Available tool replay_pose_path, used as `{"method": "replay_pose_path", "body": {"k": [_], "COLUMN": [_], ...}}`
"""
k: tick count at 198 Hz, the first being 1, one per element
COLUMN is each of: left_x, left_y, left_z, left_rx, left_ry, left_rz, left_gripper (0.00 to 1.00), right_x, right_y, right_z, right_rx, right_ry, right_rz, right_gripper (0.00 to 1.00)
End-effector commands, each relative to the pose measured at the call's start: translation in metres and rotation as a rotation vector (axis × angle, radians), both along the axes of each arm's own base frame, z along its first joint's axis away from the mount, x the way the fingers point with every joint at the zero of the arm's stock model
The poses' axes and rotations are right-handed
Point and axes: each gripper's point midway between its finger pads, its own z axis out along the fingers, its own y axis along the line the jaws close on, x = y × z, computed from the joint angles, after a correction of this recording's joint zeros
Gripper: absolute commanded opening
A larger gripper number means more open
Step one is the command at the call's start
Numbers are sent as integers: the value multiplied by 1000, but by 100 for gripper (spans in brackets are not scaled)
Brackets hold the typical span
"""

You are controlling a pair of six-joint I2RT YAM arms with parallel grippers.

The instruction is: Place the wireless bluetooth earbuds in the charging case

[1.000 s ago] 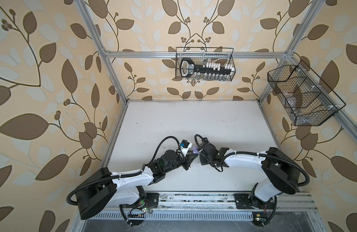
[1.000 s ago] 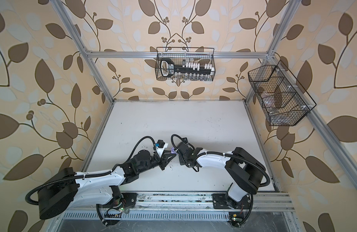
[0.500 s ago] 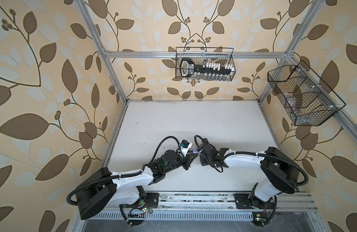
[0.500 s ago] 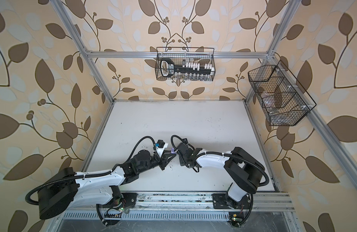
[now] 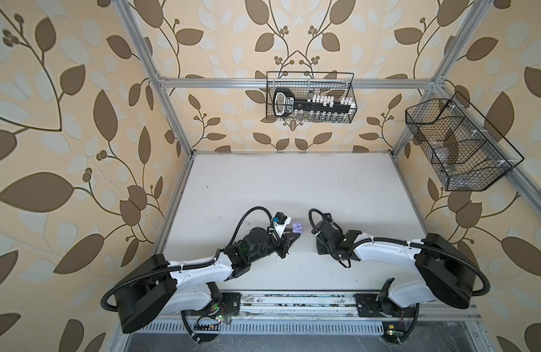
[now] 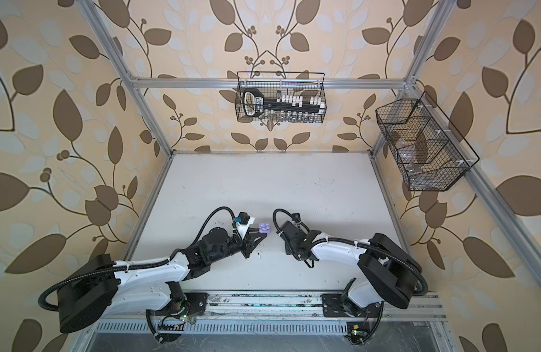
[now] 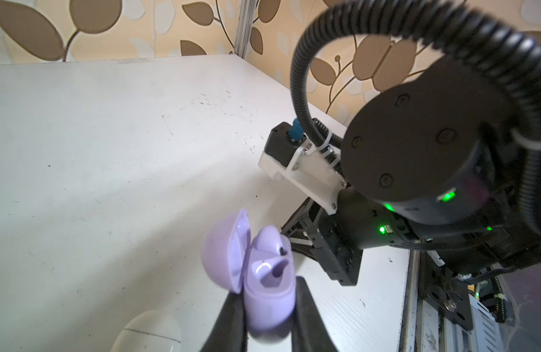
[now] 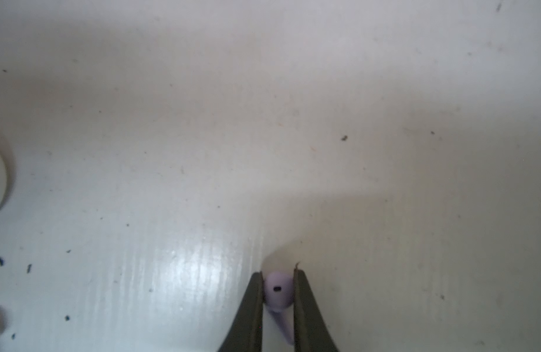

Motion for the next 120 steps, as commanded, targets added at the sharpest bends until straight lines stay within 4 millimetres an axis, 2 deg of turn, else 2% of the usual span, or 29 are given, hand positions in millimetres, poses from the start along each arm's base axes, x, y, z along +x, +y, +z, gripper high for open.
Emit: {"method": "replay_pose_path", "body": {"k": [1, 27, 57, 99, 120], "left_x": [5, 4, 4, 4, 3], "left_y": [-2, -3, -2, -3, -3], "left_z": [17, 17, 17, 17, 18], "left_rx": [-39, -41, -41, -42, -45], "left_ry": [-37, -35, -37, -35, -36], "left_rz": [-1, -7, -4, -8, -10], "left_gripper": [4, 4, 4, 4, 4], "right_x": [-9, -10, -11, -9, -9], "right_y": [-17, -13, -10, -22, -35], "right_z": [-7, -5, 1, 21, 21], "right_rx": [-20, -20, 19, 96, 99], "right_ry": [9, 2, -13, -66, -66], "right_rz": [-74, -68, -73, -115, -137], "right_gripper": [15, 17, 29, 34, 35]}}
